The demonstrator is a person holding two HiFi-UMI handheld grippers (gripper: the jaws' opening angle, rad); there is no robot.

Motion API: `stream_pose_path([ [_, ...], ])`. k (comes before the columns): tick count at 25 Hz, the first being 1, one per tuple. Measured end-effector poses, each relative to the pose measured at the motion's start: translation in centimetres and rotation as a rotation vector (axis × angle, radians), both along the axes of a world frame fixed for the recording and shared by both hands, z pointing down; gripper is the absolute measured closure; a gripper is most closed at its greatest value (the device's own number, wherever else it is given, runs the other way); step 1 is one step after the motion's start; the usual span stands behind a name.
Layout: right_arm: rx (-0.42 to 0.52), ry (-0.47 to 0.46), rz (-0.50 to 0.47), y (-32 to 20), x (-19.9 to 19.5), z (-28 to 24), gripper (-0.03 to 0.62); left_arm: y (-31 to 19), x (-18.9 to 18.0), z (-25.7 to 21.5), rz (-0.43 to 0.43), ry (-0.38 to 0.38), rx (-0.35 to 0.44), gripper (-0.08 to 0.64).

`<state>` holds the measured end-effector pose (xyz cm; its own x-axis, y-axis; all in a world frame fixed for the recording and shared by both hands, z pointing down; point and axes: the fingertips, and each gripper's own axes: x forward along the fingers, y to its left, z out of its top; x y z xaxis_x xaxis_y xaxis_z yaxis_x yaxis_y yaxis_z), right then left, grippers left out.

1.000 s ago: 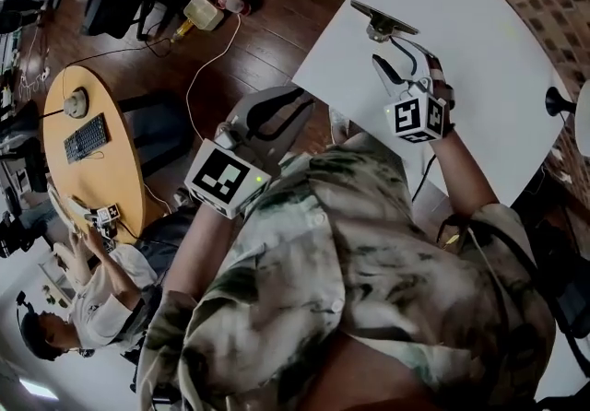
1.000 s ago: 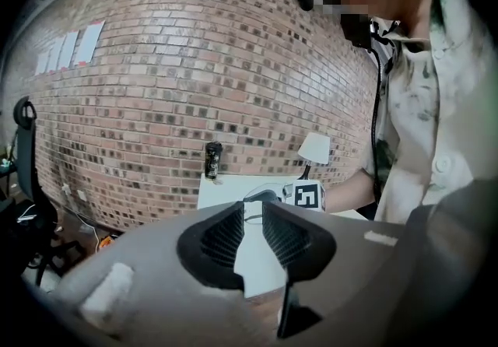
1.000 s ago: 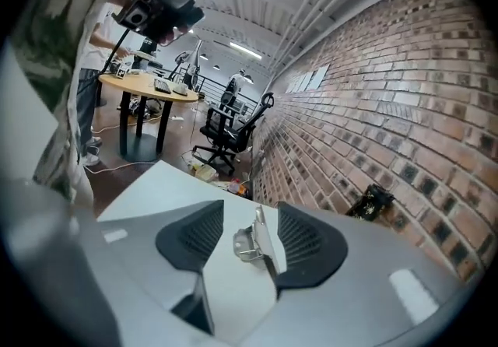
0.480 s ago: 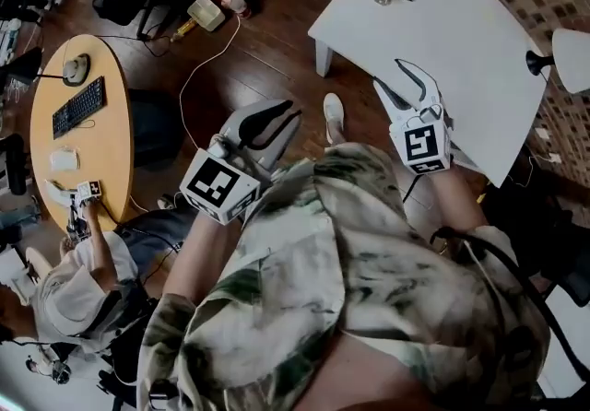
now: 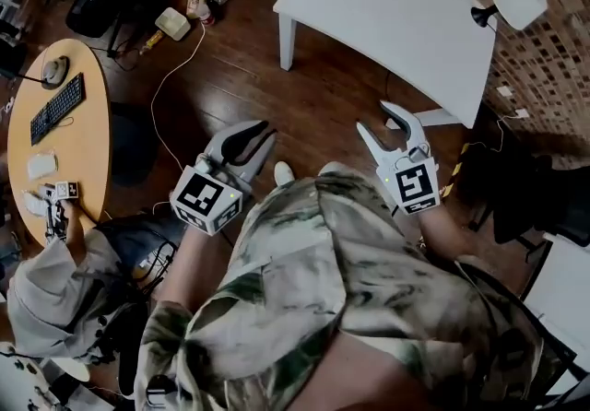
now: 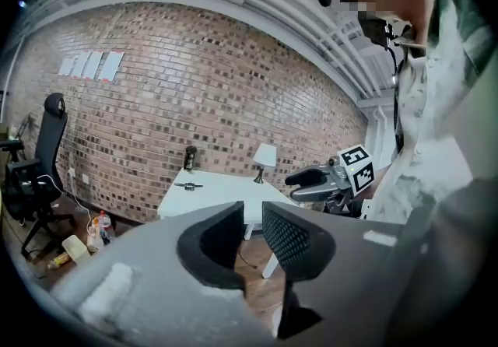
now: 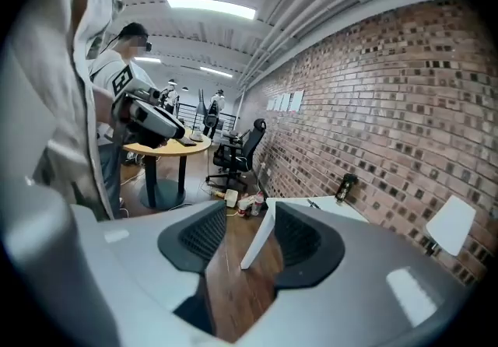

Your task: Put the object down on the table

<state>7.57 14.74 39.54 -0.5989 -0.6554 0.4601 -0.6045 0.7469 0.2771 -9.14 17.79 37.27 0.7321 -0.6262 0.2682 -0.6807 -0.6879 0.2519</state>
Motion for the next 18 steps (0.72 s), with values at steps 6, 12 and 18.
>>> stream_pose_path([
  [6, 0.040, -0.056, 0.045, 6.1, 4.0, -2.7, 0.399, 4.4, 4.6, -1.1, 0.065, 0.008, 0.027, 0.483],
  [12, 0.054, -0.112, 0.126, 14.5, 11.7, -5.8, 0.398, 9.1, 12.2, -2.3, 0.120, -0.015, 0.038, 0.483],
  [18, 0.061, -0.153, 0.144, 22.7, 18.2, -5.9, 0.397, 15.8, 19.2, -3.4, 0.156, -0.035, 0.066, 0.483],
])
